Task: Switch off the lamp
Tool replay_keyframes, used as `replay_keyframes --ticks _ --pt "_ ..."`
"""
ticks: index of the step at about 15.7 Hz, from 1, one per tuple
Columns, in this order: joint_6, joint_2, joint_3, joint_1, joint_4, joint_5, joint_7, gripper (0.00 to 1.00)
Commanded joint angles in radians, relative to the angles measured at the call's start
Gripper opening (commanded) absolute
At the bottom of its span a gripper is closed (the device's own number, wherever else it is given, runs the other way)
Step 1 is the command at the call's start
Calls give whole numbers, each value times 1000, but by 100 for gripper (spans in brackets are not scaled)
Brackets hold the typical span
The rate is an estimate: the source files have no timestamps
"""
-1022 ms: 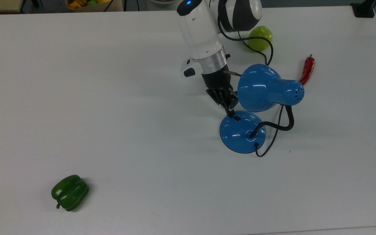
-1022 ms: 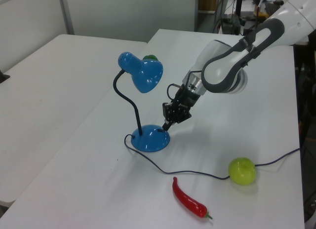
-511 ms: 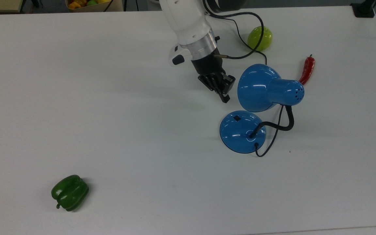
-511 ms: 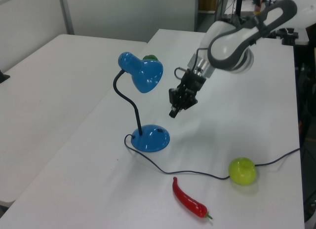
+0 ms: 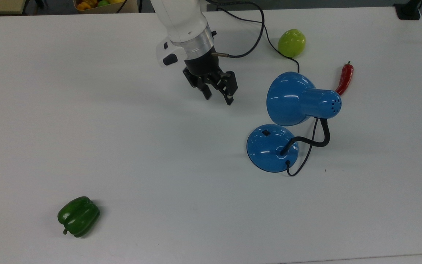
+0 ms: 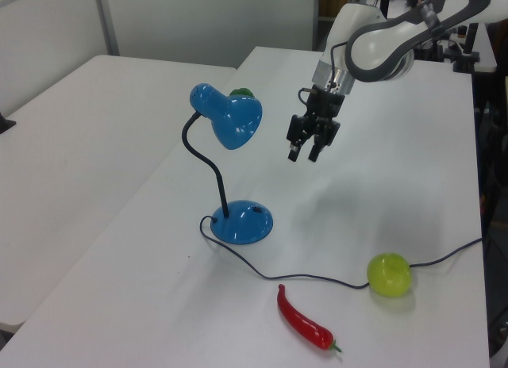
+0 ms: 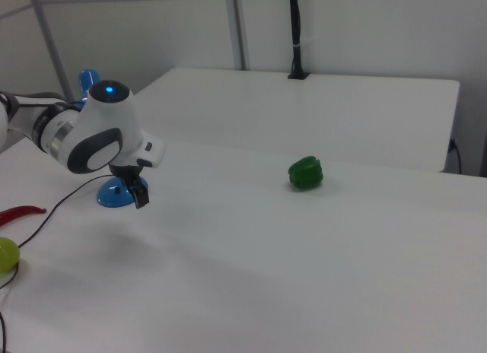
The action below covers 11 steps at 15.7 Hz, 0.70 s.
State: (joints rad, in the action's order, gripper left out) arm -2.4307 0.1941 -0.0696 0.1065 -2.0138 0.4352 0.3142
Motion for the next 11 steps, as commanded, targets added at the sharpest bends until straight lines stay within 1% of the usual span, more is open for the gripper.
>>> replay_keyframes --ticks 1,2,4,6,8,9,11 --pt "189 -97 81 15 -4 -150 -14 100" --pt "250 -113 106 18 16 -179 -18 100" --pt "385 -142 120 16 76 -287 -18 100" --pt "525 -177 125 18 139 -360 -21 100" --pt "641 -200 125 22 203 -398 -67 100" --pt "704 -205 125 27 233 -401 -95 100" --pt "806 -225 125 30 289 -401 -101 100"
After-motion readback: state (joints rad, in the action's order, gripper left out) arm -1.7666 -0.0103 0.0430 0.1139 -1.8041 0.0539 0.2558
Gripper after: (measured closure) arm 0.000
